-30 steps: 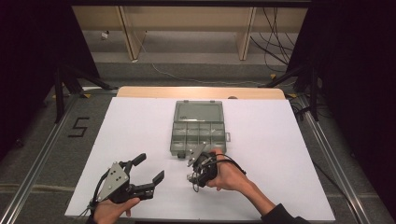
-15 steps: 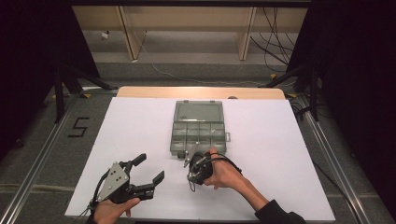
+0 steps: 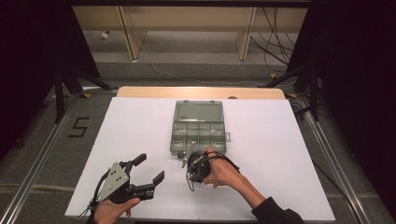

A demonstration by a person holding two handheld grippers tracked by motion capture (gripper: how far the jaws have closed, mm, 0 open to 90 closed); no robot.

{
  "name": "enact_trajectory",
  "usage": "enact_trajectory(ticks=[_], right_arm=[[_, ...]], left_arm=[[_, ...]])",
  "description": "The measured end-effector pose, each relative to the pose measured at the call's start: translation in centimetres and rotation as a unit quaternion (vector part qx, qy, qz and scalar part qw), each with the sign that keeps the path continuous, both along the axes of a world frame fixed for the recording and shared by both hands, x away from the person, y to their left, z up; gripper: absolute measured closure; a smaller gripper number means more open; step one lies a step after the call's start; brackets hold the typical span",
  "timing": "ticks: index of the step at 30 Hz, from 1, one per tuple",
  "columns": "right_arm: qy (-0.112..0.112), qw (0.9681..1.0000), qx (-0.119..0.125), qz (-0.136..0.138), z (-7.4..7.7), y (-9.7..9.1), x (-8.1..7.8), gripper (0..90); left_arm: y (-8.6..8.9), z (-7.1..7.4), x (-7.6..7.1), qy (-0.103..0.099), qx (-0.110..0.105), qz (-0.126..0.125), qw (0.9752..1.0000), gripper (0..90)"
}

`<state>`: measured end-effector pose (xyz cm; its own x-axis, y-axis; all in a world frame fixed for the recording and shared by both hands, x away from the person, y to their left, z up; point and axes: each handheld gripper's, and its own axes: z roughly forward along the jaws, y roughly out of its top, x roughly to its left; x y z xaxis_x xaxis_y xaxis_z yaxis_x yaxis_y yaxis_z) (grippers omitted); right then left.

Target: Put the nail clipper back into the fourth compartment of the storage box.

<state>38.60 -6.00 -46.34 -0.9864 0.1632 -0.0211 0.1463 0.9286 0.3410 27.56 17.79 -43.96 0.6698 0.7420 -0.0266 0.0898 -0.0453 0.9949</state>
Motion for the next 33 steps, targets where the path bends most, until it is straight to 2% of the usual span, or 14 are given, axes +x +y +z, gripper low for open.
enact_trajectory(ticks=[7, 10, 11, 14, 15, 16, 17, 18, 20, 21, 23, 29, 31, 33], right_arm=[[-0.008, 0.9999, -0.007, 0.013, 0.1, 0.2, -0.3, 77.3], [-0.008, 0.9999, 0.005, 0.011, 0.2, 0.1, -0.3, 77.4], [0.002, 0.9996, 0.027, 0.005, 0.6, -0.2, -0.2, 77.4], [0.006, 0.9984, 0.057, -0.003, 1.1, -0.6, 0.0, 77.4], [0.006, 0.9984, 0.057, -0.003, 1.1, -0.6, 0.0, 77.4], [0.012, 0.9966, 0.081, -0.011, 1.4, -0.8, 0.2, 77.7], [0.012, 0.9966, 0.081, -0.011, 1.4, -0.8, 0.2, 77.7], [0.013, 0.9944, 0.104, -0.008, 1.9, -1.1, 0.3, 77.8], [0.014, 0.9936, 0.112, -0.009, 2.0, -1.2, 0.4, 77.9], [0.017, 0.9913, 0.13, -0.014, 2.5, -1.5, 0.4, 77.9], [0.02, 0.9905, 0.136, -0.014, 2.6, -1.6, 0.5, 77.9], [-0.002, 0.9848, 0.17, -0.038, 3.4, -2.4, 1.1, 77.8], [-0.014, 0.9807, 0.188, -0.052, 4.0, -2.8, 1.3, 77.8], [-0.019, 0.9793, 0.193, -0.057, 4.2, -3.0, 1.4, 77.8]], left_arm=[[0.0, 0.1, -0.1, 0.001, -0.004, 0.0, 1.0, 16.3], [0.0, 0.1, -0.1, 0.0, -0.005, 0.0, 1.0, 16.3], [0.0, 0.1, -0.1, 0.0, -0.006, 0.0, 1.0, 16.3], [0.0, 0.1, -0.1, 0.001, -0.006, 0.0, 1.0, 16.3], [0.0, 0.1, -0.1, 0.001, -0.006, 0.0, 1.0, 16.3], [0.0, 0.1, -0.1, 0.001, -0.008, 0.0, 1.0, 16.3], [0.0, 0.1, -0.1, 0.001, -0.007, 0.0, 1.0, 16.3], [0.0, 0.1, -0.1, -0.001, -0.006, -0.001, 1.0, 16.3], [0.0, 0.1, -0.1, 0.0, -0.006, -0.001, 1.0, 16.3], [0.0, 0.1, -0.1, 0.002, -0.008, -0.001, 1.0, 16.3], [0.0, 0.1, -0.1, 0.002, -0.008, -0.001, 1.0, 16.3], [0.0, 0.1, -0.1, 0.002, -0.008, 0.0, 1.0, 16.3], [-0.1, 0.1, -0.1, 0.002, -0.008, -0.001, 1.0, 16.3], [-0.1, 0.1, -0.1, 0.0, -0.011, -0.001, 0.9999, 16.3]])
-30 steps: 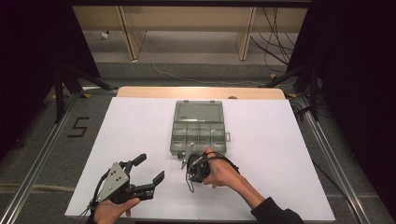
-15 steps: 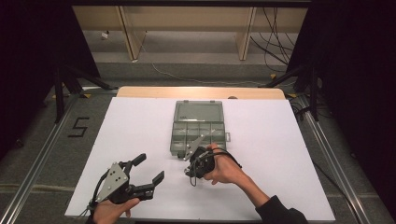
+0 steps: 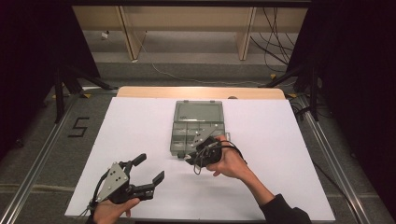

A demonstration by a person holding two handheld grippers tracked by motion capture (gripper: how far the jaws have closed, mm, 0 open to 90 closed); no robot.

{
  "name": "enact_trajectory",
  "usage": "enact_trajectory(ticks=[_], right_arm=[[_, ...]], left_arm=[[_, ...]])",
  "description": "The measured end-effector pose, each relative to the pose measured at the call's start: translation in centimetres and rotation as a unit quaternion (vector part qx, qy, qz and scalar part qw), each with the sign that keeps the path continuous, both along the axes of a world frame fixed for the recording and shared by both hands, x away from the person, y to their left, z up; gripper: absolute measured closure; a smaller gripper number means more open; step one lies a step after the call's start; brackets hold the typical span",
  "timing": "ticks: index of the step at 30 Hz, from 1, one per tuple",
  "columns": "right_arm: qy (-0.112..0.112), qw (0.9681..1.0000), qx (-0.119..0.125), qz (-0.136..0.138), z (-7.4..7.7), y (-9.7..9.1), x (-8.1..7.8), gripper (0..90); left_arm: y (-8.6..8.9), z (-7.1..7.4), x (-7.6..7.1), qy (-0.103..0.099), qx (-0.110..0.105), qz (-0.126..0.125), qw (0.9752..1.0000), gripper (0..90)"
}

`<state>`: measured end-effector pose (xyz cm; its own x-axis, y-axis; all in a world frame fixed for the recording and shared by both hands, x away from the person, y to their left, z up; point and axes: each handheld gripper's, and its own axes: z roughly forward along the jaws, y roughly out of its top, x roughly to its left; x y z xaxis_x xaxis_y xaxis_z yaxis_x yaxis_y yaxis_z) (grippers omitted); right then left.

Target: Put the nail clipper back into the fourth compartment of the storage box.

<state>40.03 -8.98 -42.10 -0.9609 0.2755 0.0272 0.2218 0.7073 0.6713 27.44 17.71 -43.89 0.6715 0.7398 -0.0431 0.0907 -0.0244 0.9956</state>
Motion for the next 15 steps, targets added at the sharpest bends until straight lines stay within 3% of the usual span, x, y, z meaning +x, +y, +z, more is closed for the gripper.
enact_trajectory(ticks=[6, 7, 15], right_arm=[[-0.022, 0.9987, 0.031, -0.033, 1.2, -1.1, 0.5, 77.8], [-0.037, 0.9978, 0.038, -0.04, 1.5, -1.4, 0.7, 77.8], [-0.052, 0.994, 0.066, -0.069, 2.4, -2.7, 1.3, 77.8]], left_arm=[[0.0, 0.0, 0.0, 0.002, 0.002, 0.0, 1.0, 16.3], [0.0, 0.0, 0.0, 0.002, 0.002, 0.001, 1.0, 16.3], [0.1, 0.0, 0.0, 0.004, 0.005, 0.002, 1.0, 16.3]])
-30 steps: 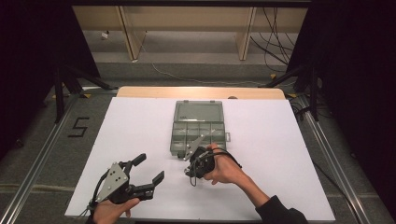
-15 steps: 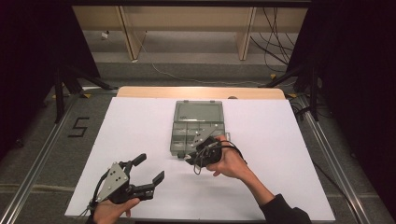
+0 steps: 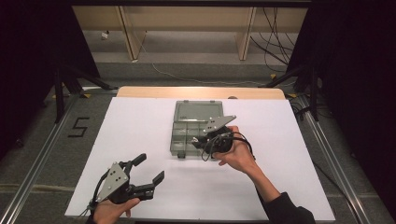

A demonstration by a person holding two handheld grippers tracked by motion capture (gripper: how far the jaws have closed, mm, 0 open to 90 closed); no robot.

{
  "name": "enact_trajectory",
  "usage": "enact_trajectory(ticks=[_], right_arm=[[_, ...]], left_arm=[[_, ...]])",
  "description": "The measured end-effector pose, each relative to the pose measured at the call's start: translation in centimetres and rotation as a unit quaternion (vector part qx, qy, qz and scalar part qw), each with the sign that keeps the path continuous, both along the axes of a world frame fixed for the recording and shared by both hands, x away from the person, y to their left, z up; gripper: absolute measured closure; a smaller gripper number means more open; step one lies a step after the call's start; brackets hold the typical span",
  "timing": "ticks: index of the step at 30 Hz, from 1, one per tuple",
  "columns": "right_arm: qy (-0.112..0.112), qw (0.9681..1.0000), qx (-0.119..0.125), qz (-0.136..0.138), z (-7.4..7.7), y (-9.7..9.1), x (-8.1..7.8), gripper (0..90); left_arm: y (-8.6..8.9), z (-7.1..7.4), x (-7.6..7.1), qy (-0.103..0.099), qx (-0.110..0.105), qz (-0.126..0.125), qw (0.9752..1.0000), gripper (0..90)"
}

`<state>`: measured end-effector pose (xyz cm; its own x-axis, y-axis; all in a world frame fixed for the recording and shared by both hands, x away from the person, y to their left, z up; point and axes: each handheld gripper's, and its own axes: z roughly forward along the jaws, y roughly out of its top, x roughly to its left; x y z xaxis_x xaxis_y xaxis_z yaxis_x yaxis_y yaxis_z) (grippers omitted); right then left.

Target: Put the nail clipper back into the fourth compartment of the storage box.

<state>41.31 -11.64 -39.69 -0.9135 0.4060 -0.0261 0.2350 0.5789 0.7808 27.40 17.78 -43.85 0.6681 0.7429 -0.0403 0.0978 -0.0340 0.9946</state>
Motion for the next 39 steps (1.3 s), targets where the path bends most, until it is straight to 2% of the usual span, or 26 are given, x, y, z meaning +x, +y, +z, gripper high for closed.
enact_trajectory(ticks=[4, 5, 12, 19, 26, 27, 30, 32, 33, 35, 39], right_arm=[[-0.007, 0.9999, 0.005, -0.011, 0.2, -0.4, 0.3, 77.8], [-0.016, 0.9995, 0.015, -0.022, 0.2, -0.8, 0.5, 77.9], [-0.024, 0.9985, 0.023, -0.045, 0.5, -1.8, 1.1, 77.8], [-0.034, 0.995, 0.038, -0.086, 0.5, -3.5, 2.4, 77.8], [-0.043, 0.9921, 0.035, -0.112, 0.2, -4.5, 3.2, 77.8], [-0.049, 0.9912, 0.028, -0.12, 0.0, -4.7, 3.6, 77.8], [-0.048, 0.9907, 0.025, -0.125, -0.3, -4.8, 4.0, 77.8], [-0.048, 0.9902, 0.022, -0.129, -0.4, -4.9, 4.1, 77.8], [-0.051, 0.9892, 0.02, -0.136, -0.5, -4.9, 4.3, 77.8], [-0.06, 0.9881, 0.02, -0.14, -0.8, -5.0, 4.6, 77.8], [-0.057, 0.987, 0.016, -0.149, -1.3, -5.2, 5.2, 77.8]], left_arm=[[0.0, 0.0, 0.0, -0.001, 0.0, -0.001, 1.0, 16.3], [0.0, 0.0, 0.0, -0.002, -0.003, -0.002, 1.0, 16.3], [0.0, 0.0, 0.0, 0.0, 0.001, 0.0, 1.0, 16.3], [0.0, 0.0, 0.0, 0.0, 0.001, 0.0, 1.0, 16.3], [0.0, 0.0, 0.0, 0.0, 0.001, 0.0, 1.0, 16.3], [0.0, 0.0, 0.0, 0.0, 0.002, 0.0, 1.0, 16.3], [0.0, -0.1, 0.0, -0.001, -0.001, -0.002, 1.0, 16.3], [-0.1, -0.1, 0.3, -0.011, -0.003, -0.007, 0.9999, 16.3], [-0.1, -0.1, 0.1, -0.002, 0.0, -0.002, 1.0, 16.3], [-0.1, -0.1, 0.1, -0.002, 0.0, -0.002, 1.0, 16.3], [0.0, -0.1, 0.1, -0.002, 0.002, -0.002, 1.0, 16.3]])
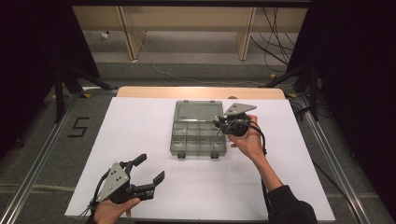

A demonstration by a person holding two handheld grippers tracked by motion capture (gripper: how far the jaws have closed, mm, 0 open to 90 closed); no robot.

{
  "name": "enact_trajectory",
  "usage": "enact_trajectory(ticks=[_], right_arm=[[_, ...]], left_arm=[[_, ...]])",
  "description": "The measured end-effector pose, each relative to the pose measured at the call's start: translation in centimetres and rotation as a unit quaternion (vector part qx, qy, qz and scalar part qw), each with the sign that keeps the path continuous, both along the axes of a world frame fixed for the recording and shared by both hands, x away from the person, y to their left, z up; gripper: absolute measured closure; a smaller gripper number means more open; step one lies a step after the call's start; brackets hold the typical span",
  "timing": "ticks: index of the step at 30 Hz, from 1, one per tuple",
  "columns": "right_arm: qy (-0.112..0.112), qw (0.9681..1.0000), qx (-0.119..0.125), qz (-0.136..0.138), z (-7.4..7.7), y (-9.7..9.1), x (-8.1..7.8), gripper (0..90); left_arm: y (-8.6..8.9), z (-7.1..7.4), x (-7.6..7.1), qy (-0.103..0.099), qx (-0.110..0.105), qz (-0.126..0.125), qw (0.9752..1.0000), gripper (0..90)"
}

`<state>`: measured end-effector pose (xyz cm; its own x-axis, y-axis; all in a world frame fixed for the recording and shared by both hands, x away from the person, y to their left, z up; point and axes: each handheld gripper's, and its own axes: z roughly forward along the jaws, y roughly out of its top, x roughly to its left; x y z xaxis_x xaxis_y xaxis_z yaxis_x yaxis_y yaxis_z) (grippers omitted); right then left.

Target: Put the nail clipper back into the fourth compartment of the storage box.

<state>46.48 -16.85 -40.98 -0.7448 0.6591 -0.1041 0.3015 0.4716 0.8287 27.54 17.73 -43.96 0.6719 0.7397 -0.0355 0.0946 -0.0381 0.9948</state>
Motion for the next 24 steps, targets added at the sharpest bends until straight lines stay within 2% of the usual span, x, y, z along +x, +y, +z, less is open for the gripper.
enact_trajectory(ticks=[8, 17, 19, 20, 24], right_arm=[[0.017, 0.9998, -0.002, -0.008, -1.2, 0.1, 1.1, 77.8], [0.024, 0.9996, -0.012, -0.009, -2.2, 0.5, 1.7, 77.8], [0.018, 0.9997, -0.015, -0.012, -2.4, 0.5, 1.8, 77.8], [0.025, 0.9995, -0.016, -0.011, -2.4, 0.4, 1.8, 77.8], [0.027, 0.9993, -0.02, -0.015, -2.7, 0.4, 2.0, 77.8]], left_arm=[[0.0, 0.0, 0.0, 0.001, -0.001, 0.0, 1.0, 16.3], [0.0, 0.0, 0.0, 0.0, -0.001, 0.0, 1.0, 16.3], [0.0, 0.0, -0.1, 0.001, -0.003, 0.0, 1.0, 16.3], [0.0, 0.0, -0.1, 0.002, -0.001, 0.0, 1.0, 16.3], [0.0, 0.0, -0.1, 0.001, -0.001, 0.0, 1.0, 16.3]])
